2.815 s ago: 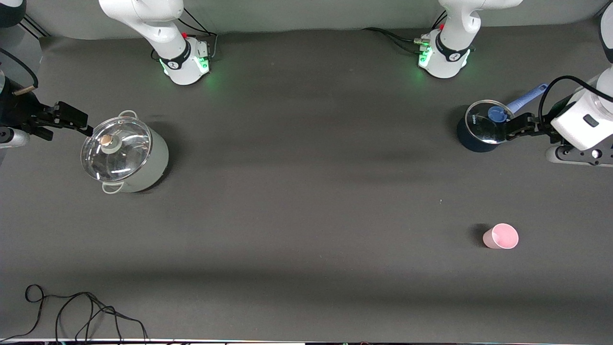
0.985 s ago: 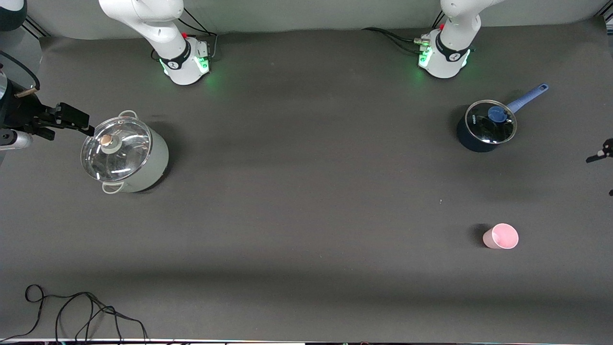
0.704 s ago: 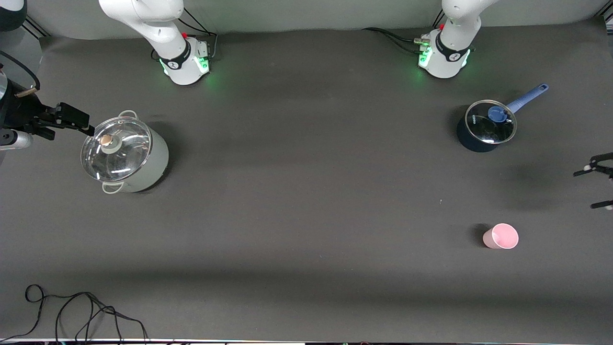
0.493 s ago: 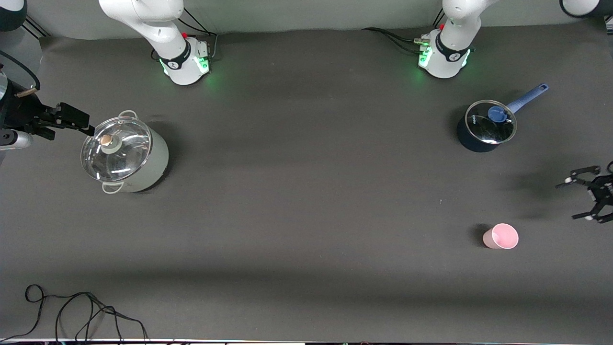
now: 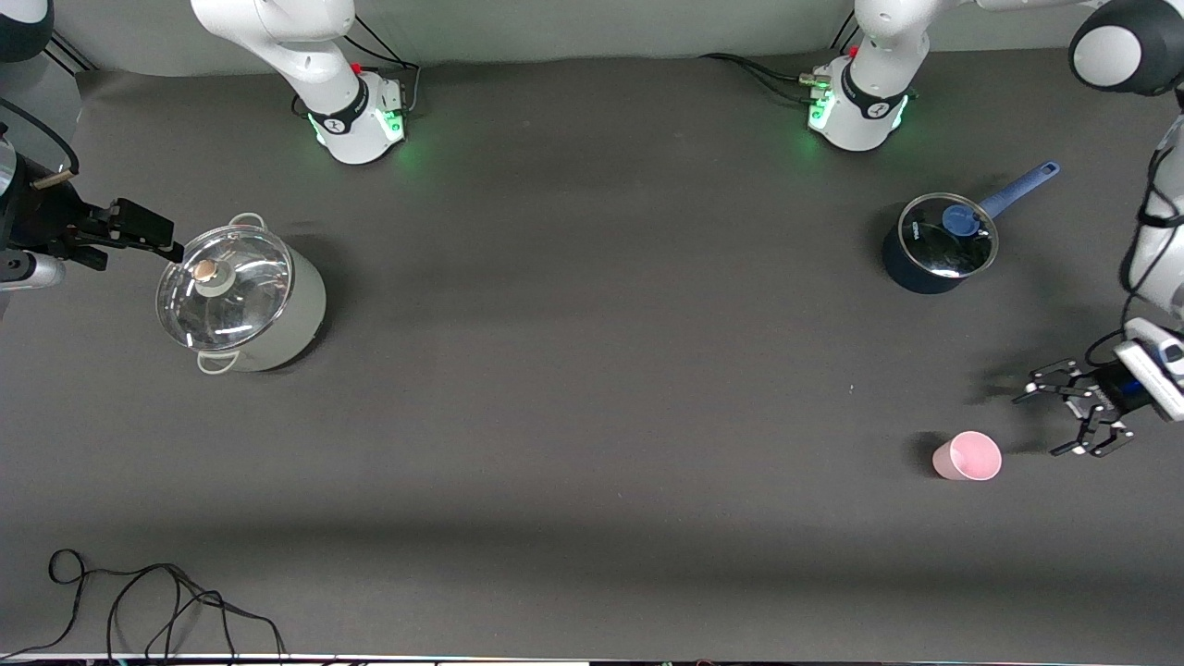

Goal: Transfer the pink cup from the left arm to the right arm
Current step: 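Move the left gripper off the saucepan down toward the pink cup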

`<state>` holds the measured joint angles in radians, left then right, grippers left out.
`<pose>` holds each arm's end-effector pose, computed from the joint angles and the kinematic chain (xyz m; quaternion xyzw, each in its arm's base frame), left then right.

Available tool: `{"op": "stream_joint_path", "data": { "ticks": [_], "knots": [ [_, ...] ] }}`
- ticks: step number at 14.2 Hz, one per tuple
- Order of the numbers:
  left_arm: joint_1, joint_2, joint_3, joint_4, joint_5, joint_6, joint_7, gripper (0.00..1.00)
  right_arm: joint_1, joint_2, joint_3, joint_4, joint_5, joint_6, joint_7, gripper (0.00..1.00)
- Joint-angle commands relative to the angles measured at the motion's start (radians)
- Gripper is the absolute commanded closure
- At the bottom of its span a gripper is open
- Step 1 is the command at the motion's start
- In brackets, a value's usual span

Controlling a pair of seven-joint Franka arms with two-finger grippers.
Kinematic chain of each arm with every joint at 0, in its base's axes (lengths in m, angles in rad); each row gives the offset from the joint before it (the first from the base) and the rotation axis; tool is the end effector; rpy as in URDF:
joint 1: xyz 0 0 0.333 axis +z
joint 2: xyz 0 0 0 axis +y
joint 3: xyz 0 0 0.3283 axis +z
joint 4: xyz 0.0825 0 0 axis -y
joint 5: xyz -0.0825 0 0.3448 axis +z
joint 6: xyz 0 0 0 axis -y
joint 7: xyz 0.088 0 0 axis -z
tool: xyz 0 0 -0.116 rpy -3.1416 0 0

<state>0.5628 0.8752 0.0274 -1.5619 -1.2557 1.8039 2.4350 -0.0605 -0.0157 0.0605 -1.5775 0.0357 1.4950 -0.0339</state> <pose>0.5832 0.2814 0.1648 0.7122 -0.4338 0.4761 0.2792 0.5014 0.0046 0.6266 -0.9991 -0.0177 0.0331 0.0179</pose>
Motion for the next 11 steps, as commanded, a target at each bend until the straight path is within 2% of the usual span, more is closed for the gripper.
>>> {"op": "stream_joint_path", "data": {
  "ticks": [1, 5, 8, 11],
  "knots": [
    [-0.006, 0.034, 0.0, -0.004, -0.079, 0.031, 0.073, 0.0, 0.004, -0.006, -0.004, -0.001, -0.005, -0.002, 0.0, 0.0],
    [-0.009, 0.057, -0.02, -0.018, -0.113, 0.051, 0.096, 0.0, 0.004, -0.006, -0.004, -0.001, -0.008, -0.002, -0.003, 0.0],
    [-0.009, 0.057, -0.075, -0.044, -0.145, 0.115, 0.096, 0.0, 0.004, -0.006, -0.004, -0.001, -0.008, -0.002, -0.001, 0.0],
    [-0.023, 0.059, -0.093, -0.059, -0.188, 0.13, 0.096, 0.0, 0.004, -0.006, -0.004, -0.001, -0.008, -0.002, -0.003, 0.0]
  ]
}}
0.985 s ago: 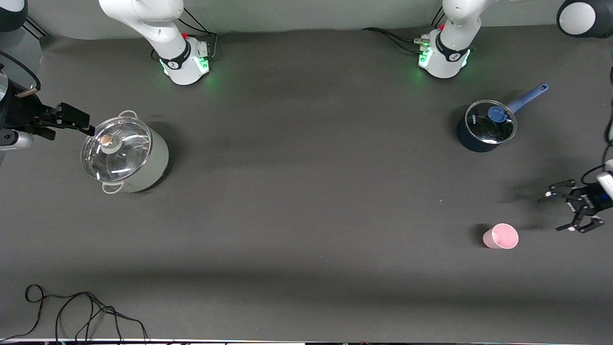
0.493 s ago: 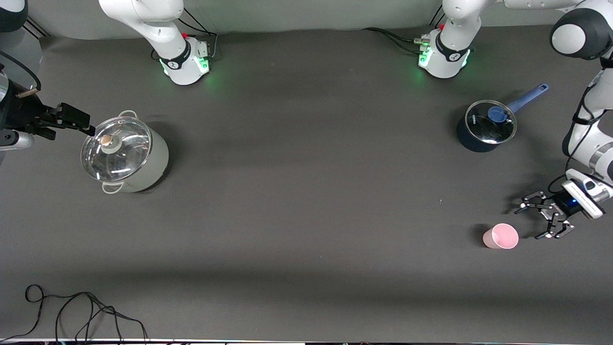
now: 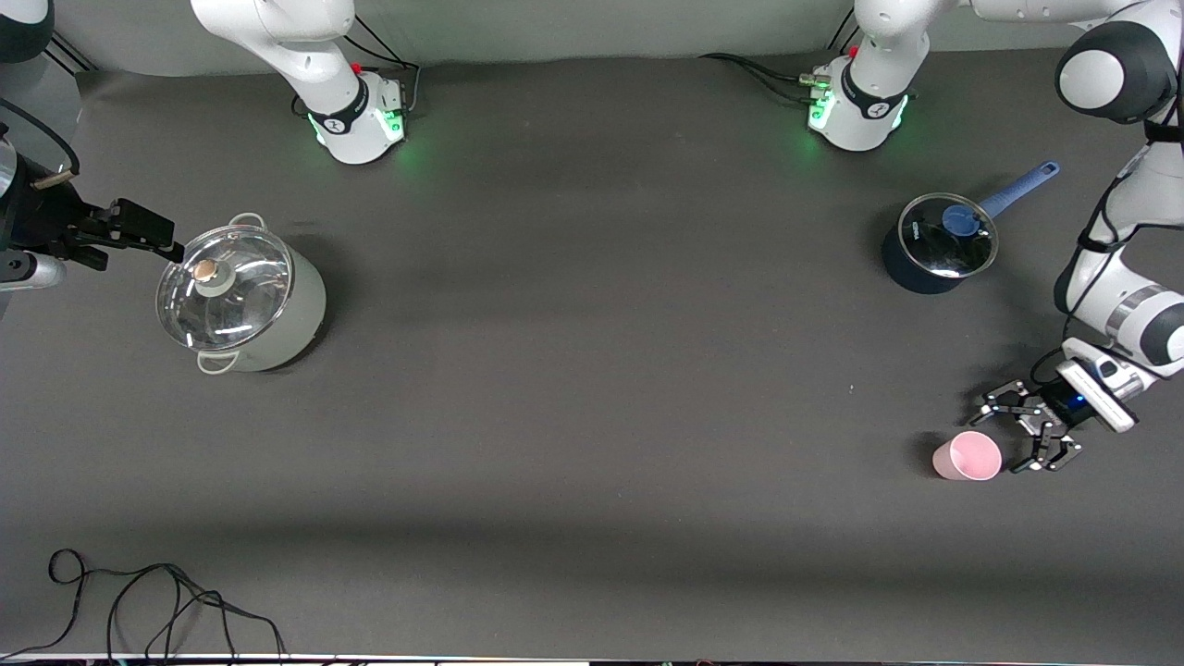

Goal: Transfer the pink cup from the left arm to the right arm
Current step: 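Close the left gripper around the pink cup's rim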

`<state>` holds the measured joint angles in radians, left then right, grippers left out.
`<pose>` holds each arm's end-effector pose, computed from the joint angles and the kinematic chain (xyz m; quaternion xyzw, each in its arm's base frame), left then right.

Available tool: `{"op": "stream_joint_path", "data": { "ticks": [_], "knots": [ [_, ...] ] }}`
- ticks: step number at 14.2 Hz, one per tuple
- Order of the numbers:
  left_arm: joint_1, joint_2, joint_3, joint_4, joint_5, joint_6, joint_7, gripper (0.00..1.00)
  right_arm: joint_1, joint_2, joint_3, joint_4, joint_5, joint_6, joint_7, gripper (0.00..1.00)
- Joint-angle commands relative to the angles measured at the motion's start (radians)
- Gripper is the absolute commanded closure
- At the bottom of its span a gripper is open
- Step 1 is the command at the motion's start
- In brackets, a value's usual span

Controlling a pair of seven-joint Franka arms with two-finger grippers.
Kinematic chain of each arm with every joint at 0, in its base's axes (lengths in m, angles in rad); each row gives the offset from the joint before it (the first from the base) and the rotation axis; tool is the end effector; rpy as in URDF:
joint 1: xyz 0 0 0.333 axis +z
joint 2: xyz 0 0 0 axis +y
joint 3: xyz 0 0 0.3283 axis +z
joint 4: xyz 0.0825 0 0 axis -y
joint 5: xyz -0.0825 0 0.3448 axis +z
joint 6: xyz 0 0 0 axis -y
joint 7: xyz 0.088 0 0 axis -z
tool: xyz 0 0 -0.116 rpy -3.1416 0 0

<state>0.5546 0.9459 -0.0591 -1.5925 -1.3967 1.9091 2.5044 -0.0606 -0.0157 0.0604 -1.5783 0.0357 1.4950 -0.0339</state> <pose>0.5961 0.2383 0.1176 0.7135 -0.3891 0.5128 0.2765 0.5014 0.0045 0.6263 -0.9991 -0.0176 0.0335 0.0179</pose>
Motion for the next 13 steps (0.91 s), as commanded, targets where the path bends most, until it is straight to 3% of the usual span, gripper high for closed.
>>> {"op": "stream_joint_path", "data": {
  "ticks": [1, 11, 12, 13],
  "knots": [
    [-0.027, -0.012, -0.007, -0.03, -0.068, 0.036, 0.028, 0.0, 0.004, -0.006, -0.004, 0.0, -0.008, -0.002, -0.001, 0.0],
    [-0.102, -0.012, -0.016, -0.046, -0.211, 0.11, 0.04, 0.01, 0.004, -0.006, -0.004, 0.0, -0.008, -0.002, -0.001, 0.0],
    [-0.105, -0.012, -0.018, -0.052, -0.223, 0.111, 0.042, 0.03, 0.004, -0.006, -0.004, 0.0, -0.008, -0.002, -0.001, 0.0],
    [-0.105, -0.013, -0.018, -0.052, -0.223, 0.111, 0.042, 0.14, 0.004, -0.006, -0.004, 0.0, -0.008, -0.002, -0.001, 0.0]
  ]
}}
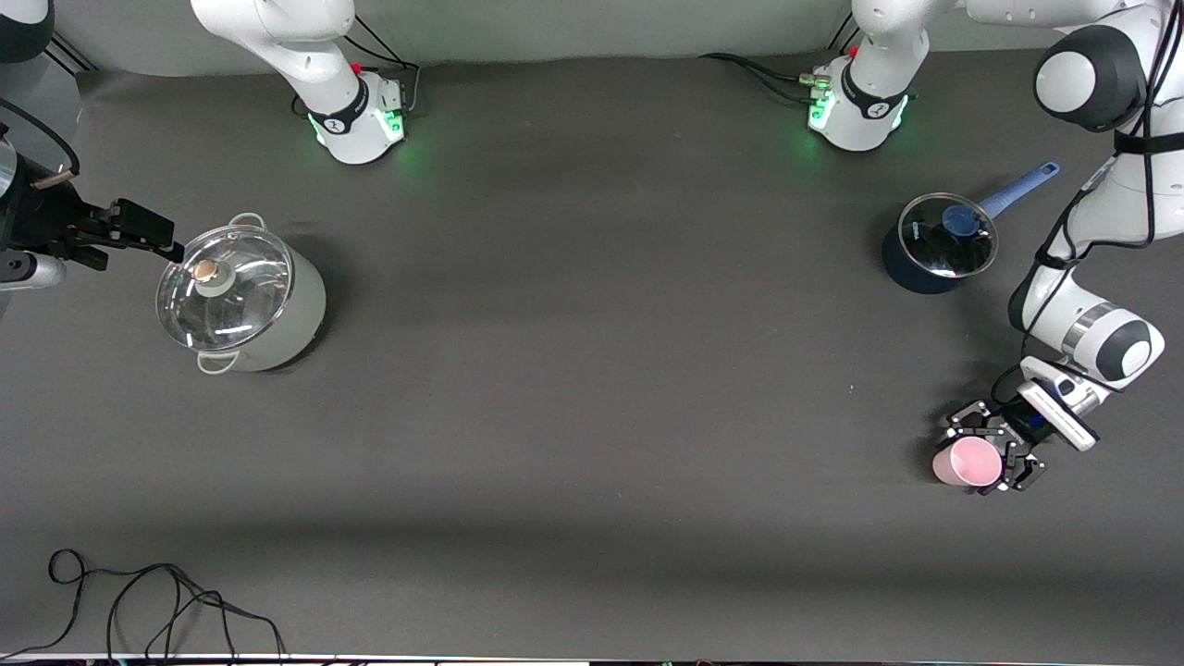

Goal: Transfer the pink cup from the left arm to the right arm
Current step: 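Close the left gripper around the pink cup's rim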

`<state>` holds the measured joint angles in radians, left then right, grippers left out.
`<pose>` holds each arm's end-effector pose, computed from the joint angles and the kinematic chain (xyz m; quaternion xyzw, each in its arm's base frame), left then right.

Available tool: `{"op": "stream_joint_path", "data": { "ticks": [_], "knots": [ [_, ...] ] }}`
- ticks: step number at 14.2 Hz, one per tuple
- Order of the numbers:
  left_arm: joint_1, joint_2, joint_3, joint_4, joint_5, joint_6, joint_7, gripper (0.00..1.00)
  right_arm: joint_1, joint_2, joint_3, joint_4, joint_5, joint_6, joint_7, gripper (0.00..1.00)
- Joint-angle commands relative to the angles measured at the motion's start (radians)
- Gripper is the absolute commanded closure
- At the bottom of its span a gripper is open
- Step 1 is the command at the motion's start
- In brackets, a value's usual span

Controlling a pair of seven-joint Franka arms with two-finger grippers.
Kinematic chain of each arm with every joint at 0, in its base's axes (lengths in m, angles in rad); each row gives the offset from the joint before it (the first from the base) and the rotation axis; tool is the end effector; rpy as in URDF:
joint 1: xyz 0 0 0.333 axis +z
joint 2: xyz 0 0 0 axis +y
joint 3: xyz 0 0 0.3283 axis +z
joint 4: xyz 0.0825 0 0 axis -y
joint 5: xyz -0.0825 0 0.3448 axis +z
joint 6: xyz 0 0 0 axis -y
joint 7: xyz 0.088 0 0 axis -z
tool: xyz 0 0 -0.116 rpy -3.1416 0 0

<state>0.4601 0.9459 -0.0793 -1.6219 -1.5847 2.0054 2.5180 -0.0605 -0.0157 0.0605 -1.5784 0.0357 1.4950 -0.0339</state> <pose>0.6210 0.1824 0.1116 0.7255 -0.3425 0.5340 0.2667 0.5014 0.0046 0.6262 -0.9991 -0.0177 0.0336 0.0179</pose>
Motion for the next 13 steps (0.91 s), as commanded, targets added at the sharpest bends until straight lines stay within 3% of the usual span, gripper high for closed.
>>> {"op": "stream_joint_path", "data": {
  "ticks": [1, 3, 5, 8, 13],
  "knots": [
    [-0.011, -0.013, 0.003, -0.022, -0.035, 0.016, 0.028, 0.26, 0.004, -0.006, -0.004, 0.0, -0.008, -0.002, -0.001, 0.0],
    [-0.011, -0.013, 0.003, -0.022, -0.037, 0.018, 0.028, 0.41, 0.004, -0.006, -0.004, 0.0, -0.008, -0.004, 0.002, 0.0],
    [-0.012, -0.016, 0.003, -0.024, -0.037, 0.019, 0.025, 0.46, 0.004, -0.006, -0.004, 0.0, -0.008, -0.004, 0.002, 0.0],
    [-0.034, -0.056, -0.01, -0.077, -0.049, 0.073, 0.019, 0.47, 0.004, -0.006, -0.004, 0.0, -0.008, -0.005, 0.0, 0.0],
    [-0.032, -0.284, -0.195, -0.318, -0.224, 0.28, 0.042, 0.47, 0.004, -0.003, -0.004, 0.0, -0.008, -0.015, 0.006, 0.0]
  ]
}}
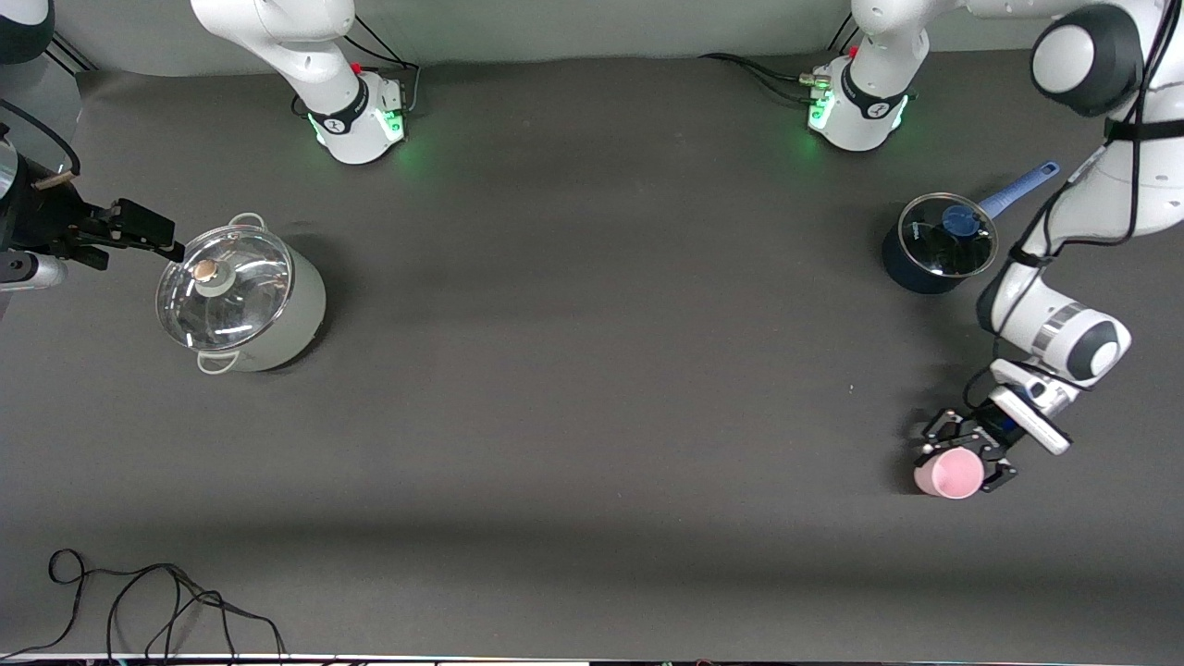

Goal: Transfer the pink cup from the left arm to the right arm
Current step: 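Close the left gripper around the pink cup's rim, then lift the pink cup with the left gripper while the right gripper approaches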

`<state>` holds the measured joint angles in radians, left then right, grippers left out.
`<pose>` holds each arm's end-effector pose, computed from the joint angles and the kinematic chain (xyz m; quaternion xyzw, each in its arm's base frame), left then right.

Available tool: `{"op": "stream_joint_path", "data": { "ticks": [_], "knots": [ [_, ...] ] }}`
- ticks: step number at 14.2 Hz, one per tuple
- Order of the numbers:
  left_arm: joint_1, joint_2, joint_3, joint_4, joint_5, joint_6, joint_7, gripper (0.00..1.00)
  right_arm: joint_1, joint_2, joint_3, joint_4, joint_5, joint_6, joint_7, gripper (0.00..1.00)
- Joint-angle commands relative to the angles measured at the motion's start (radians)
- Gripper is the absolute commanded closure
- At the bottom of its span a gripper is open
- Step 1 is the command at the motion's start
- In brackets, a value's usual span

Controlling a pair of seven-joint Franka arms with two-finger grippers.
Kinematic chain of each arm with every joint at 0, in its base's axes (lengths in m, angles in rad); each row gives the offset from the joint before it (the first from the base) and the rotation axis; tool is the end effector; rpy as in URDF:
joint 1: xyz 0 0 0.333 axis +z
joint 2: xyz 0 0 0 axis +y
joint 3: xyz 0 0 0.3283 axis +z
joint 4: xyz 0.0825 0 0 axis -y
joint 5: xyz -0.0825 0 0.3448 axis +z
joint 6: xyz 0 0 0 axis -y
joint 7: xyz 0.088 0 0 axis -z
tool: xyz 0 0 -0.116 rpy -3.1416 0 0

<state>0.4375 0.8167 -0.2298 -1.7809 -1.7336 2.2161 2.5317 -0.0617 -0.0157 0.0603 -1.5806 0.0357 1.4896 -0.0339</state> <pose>0.6209 0.1036 0.1463 0.7511 -0.2973 0.5311 0.2560 0.5007 0.0040 0.6249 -0.9990 -0.0170 0.0373 0.0180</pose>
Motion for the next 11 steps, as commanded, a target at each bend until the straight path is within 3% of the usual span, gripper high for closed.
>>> {"op": "stream_joint_path", "data": {
  "ticks": [1, 3, 5, 7, 11],
  "knots": [
    [-0.011, -0.192, -0.075, -0.196, -0.108, 0.079, 0.03, 0.47, 0.005, -0.003, -0.004, 0.002, -0.008, -0.009, 0.008, 0.0],
    [-0.01, -0.267, -0.153, -0.265, -0.176, 0.12, 0.03, 0.47, 0.009, -0.003, -0.004, 0.002, -0.008, -0.009, 0.038, 0.0],
    [-0.01, -0.356, -0.251, -0.334, -0.256, 0.187, 0.03, 0.47, 0.016, -0.004, 0.003, 0.004, 0.006, -0.012, 0.205, 0.0],
    [-0.011, -0.45, -0.395, -0.38, -0.387, 0.296, 0.028, 0.47, 0.046, -0.004, 0.007, 0.004, 0.029, -0.012, 0.319, 0.0],
    [-0.01, -0.577, -0.69, -0.37, -0.613, 0.566, 0.019, 0.47, 0.103, -0.003, 0.009, 0.016, 0.136, -0.028, 0.64, 0.0]
  ]
}}
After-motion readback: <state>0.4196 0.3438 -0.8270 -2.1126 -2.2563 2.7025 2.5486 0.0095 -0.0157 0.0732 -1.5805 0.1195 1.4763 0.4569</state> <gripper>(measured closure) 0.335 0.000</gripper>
